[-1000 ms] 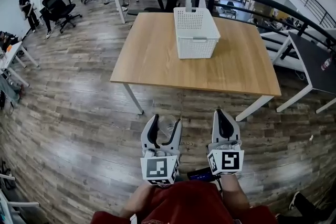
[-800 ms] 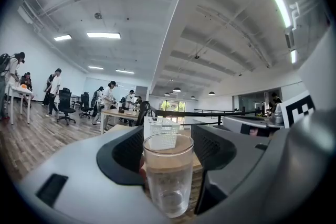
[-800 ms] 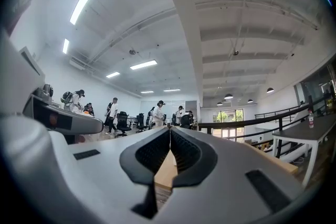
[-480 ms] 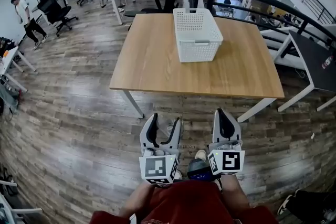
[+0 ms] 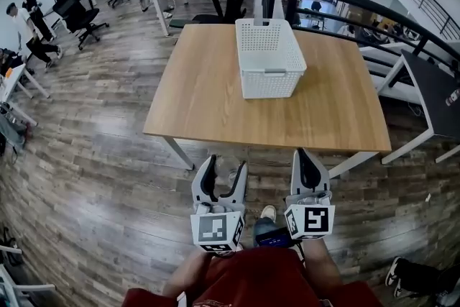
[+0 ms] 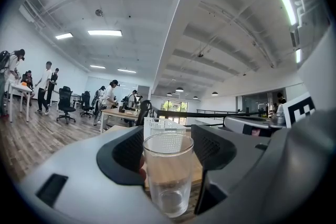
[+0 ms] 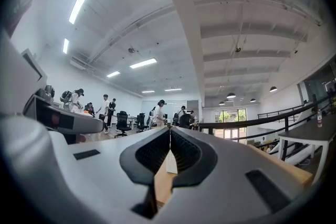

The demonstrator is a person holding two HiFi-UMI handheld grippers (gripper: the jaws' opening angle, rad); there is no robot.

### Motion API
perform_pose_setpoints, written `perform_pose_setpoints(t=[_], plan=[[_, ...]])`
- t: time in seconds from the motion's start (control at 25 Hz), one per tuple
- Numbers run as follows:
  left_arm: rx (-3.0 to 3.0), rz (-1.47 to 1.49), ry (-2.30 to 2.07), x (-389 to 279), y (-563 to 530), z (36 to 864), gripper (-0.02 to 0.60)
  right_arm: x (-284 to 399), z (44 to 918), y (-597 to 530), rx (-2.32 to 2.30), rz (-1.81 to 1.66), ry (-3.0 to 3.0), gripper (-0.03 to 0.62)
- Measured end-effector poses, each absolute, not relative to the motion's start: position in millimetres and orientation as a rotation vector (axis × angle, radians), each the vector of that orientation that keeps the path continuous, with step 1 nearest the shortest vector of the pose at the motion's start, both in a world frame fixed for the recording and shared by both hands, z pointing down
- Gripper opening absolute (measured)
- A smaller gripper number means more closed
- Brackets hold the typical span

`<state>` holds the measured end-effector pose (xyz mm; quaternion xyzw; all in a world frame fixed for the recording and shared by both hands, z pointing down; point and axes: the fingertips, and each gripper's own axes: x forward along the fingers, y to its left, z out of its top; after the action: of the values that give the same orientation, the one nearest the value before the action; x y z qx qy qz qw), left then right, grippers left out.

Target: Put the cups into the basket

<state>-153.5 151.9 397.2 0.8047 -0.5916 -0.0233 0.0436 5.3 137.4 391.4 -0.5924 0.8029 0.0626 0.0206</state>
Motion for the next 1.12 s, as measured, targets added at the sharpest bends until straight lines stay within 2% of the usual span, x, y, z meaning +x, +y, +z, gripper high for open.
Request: perform_pose_setpoints(t=[1.12], plan=[[2.416,-0.031,-1.870,-39.7,-6.2,380.3,0.288,113.5,391.3,-23.8,-1.757,0.102,2.519,0.012]])
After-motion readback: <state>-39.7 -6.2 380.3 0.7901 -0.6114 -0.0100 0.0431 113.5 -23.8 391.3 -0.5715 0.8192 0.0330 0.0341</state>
